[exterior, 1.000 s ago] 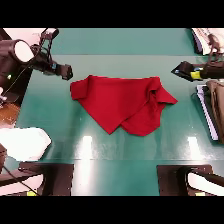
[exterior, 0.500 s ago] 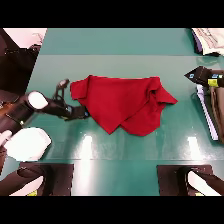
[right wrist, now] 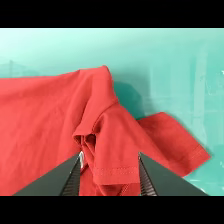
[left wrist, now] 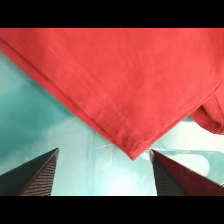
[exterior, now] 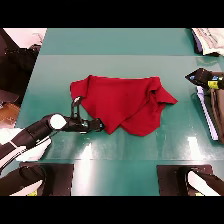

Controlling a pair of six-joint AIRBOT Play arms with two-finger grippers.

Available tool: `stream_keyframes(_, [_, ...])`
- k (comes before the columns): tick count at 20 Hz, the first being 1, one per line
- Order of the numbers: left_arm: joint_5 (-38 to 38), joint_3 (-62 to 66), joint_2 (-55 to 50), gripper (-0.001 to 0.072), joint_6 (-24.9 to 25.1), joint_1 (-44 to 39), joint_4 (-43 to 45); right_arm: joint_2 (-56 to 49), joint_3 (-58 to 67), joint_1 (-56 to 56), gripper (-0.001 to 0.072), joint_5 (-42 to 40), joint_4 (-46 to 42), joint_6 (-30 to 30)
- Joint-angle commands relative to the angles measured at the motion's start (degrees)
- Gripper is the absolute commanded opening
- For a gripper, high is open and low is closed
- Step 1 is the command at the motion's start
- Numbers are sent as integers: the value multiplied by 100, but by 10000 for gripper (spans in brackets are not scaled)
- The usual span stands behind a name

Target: Fold the shirts.

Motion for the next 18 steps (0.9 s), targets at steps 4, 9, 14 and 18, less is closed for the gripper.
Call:
stream_keyframes(4, [743,-37,-398,669,243,-511,-940,4,-2,-4,407,24,4,7])
stream_keyframes(9, [1102,-28,-579,667,313,-612,-1283,4,-2,-4,406,28,4,7])
stream_keyframes(14, [1513,-26,-577,356,289,-612,-1447,4,-2,-4,407,28,2,9])
stream_keyframes(18, [1364,0,-570,25,350,-579,-1451,7,-2,-7,407,26,2,7])
